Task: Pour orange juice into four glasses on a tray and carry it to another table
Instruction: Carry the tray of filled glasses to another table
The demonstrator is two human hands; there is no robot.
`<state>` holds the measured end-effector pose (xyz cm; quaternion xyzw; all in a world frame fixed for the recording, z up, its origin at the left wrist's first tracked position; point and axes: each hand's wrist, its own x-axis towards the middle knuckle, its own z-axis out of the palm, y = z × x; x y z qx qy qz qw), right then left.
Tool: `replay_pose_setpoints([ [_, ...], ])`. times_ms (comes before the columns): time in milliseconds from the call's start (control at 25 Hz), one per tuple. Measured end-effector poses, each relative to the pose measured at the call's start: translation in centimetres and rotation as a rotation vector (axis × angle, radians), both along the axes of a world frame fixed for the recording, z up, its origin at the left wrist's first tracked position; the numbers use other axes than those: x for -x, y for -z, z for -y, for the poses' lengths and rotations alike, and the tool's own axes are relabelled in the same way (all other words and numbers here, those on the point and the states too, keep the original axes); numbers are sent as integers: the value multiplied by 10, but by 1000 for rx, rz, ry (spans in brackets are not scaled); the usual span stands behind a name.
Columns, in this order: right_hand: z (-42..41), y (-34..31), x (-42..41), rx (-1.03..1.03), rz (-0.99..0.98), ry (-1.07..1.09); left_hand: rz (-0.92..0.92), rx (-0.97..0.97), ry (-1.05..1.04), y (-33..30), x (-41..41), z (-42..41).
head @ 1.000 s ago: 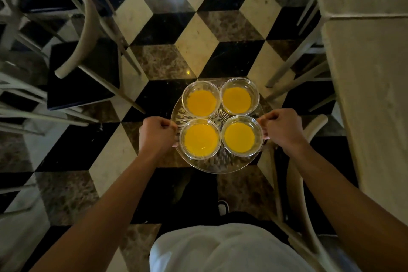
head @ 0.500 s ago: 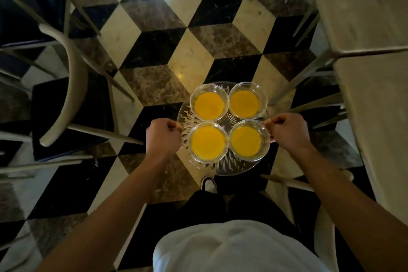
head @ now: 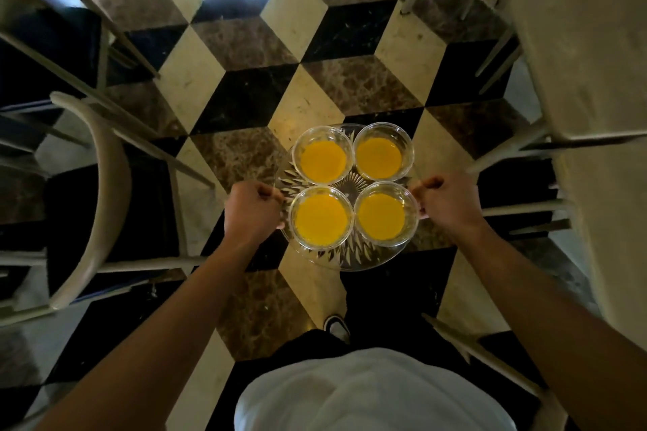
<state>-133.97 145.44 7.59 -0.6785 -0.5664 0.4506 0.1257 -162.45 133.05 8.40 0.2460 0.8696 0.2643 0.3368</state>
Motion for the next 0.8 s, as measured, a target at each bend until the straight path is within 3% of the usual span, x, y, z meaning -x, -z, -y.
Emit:
replay_pose_setpoints([
  [360, -148, -11, 44, -35, 45, -54, -22, 6, -16, -14, 31, -142],
  [800, -294, -13, 78, -54, -20, 51, -10, 15, 94, -9, 80, -314],
])
